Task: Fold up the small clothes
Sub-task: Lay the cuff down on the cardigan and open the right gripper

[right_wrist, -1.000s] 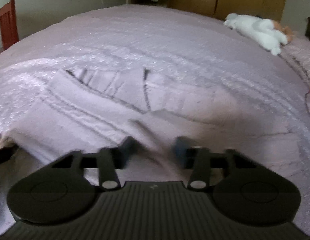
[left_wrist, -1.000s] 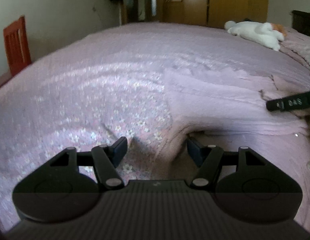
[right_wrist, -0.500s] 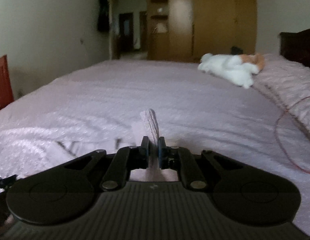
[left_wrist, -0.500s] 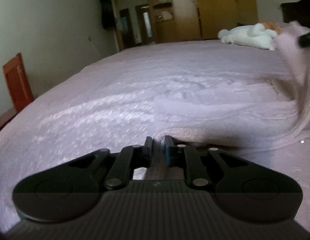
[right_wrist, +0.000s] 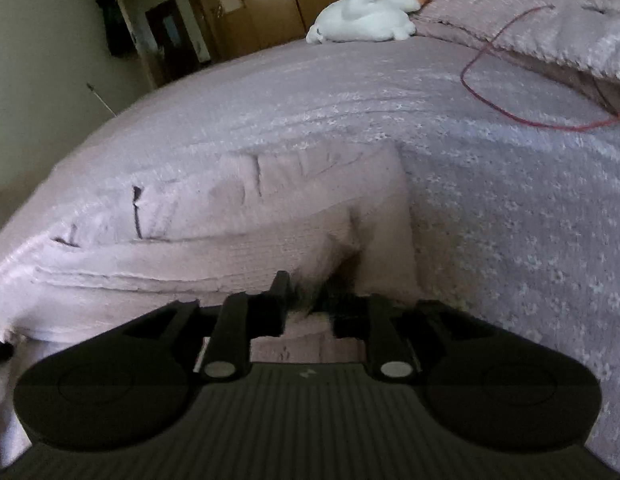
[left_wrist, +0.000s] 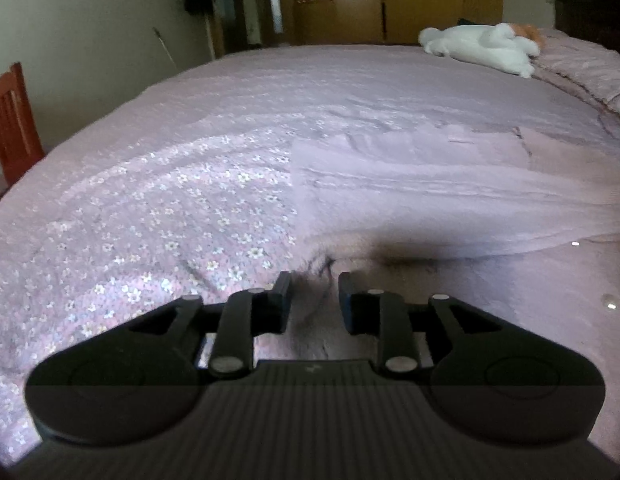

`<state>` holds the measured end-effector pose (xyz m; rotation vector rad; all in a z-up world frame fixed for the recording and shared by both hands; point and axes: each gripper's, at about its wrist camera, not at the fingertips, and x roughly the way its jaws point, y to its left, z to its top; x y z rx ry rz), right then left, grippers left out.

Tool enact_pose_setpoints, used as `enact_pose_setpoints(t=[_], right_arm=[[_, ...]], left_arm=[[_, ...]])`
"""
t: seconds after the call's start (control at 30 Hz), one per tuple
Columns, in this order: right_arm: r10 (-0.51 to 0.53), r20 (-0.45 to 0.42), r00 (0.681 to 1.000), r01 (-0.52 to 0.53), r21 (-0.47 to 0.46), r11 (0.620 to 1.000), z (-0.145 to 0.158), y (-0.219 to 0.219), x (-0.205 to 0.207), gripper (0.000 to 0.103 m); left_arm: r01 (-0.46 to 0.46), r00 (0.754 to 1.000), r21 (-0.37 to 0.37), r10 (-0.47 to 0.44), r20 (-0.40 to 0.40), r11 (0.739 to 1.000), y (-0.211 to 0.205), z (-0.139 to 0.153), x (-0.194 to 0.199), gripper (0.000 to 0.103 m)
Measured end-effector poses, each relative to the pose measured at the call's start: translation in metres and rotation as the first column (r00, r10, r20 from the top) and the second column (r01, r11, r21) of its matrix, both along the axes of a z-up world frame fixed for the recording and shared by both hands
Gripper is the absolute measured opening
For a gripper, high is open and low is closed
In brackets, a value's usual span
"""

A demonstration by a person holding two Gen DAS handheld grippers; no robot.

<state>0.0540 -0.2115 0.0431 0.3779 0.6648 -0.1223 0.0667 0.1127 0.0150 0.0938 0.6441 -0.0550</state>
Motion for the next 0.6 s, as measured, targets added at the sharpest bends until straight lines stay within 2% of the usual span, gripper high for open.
enact_pose_setpoints(t=[0.13, 0.27, 0.4, 0.5, 0.6], right_arm=[[-0.031, 0.021, 0.999, 0.031, 0.026, 0.999, 0.013, -0.005, -0.007, 0.045], [-0.045, 0.094, 0.995, 0.047, -0.019, 0.999, 0.030, 0.004, -0.017, 0.057], [0.006, 0.132, 0.991, -0.003, -0.026, 1.000, 0.035, 0.010, -0.012, 0.060], [0.048, 0.114, 0.992, -0.048, 0.000, 0.999, 0.027, 0.012, 0.001, 0.060], [0.046, 0.091, 0.995, -0.047, 0.010, 0.999, 0.024, 0.005, 0.020, 0.060]], left_arm=[[0.009, 1.000, -0.042, -0.009, 0.004, 0.999, 0.006, 0.013, -0.010, 0.029], [0.012, 1.000, -0.083, -0.010, 0.027, 0.996, 0.003, 0.024, -0.009, 0.037], [0.024, 0.998, -0.093, -0.020, 0.052, 0.995, -0.009, 0.026, -0.001, 0.037], [0.029, 0.998, -0.081, -0.025, 0.051, 0.996, -0.018, 0.021, 0.010, 0.037], [0.016, 1.000, -0.074, -0.015, 0.022, 0.997, -0.023, 0.014, 0.021, 0.037]])
